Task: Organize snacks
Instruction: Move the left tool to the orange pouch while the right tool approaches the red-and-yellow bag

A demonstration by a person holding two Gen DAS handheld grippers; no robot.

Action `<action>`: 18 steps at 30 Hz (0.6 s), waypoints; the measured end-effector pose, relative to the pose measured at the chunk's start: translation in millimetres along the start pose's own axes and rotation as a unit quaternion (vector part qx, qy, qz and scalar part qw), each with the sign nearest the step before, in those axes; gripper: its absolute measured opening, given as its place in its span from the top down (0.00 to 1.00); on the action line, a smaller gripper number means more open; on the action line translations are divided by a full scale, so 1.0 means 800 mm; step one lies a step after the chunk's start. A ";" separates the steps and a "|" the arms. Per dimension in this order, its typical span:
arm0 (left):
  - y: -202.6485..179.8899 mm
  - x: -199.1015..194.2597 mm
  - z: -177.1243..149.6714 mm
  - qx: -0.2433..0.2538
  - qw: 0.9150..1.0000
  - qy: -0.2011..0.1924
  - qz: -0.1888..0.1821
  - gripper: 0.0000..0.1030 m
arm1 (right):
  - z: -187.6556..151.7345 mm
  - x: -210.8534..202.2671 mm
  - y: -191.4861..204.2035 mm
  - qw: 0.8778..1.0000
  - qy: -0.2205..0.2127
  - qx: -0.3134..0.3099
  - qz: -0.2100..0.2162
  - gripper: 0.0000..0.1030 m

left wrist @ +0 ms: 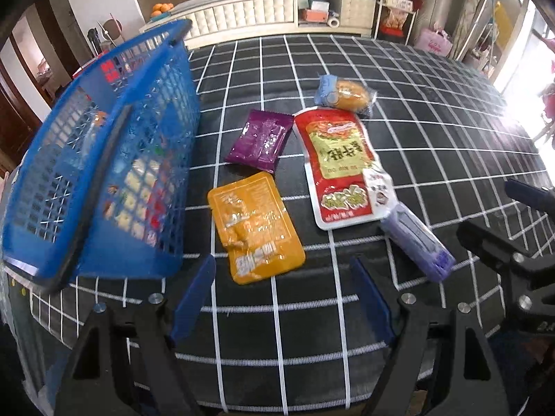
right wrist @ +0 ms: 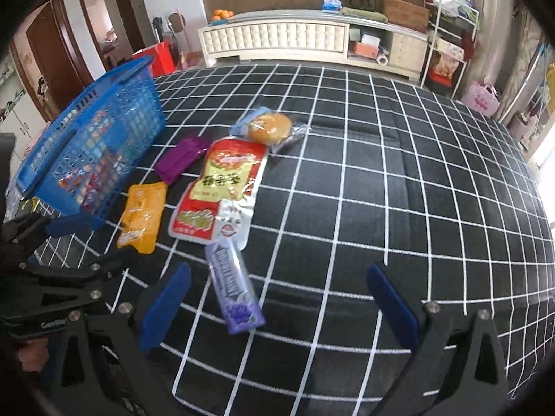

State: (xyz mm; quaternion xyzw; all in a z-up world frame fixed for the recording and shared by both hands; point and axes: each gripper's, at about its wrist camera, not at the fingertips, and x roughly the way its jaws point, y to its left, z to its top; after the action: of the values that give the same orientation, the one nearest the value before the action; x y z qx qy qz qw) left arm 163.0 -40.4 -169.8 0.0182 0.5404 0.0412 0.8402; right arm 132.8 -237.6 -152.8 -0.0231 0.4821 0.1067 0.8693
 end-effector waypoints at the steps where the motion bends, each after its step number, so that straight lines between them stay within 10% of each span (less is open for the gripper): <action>1: 0.001 0.008 0.003 -0.004 1.000 0.005 0.002 0.25 | 0.002 0.004 -0.001 1.000 0.002 0.002 0.001 0.00; 18: 0.009 0.078 0.024 -0.037 0.998 0.052 0.005 0.24 | 0.000 0.032 -0.013 1.000 0.023 0.012 0.000 0.00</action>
State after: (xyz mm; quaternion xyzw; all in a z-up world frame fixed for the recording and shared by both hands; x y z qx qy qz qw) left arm 205.8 -27.2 -217.4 -0.0127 0.5810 0.0665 0.8111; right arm 148.2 -243.6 -175.0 -0.0153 0.5035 0.1007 0.8580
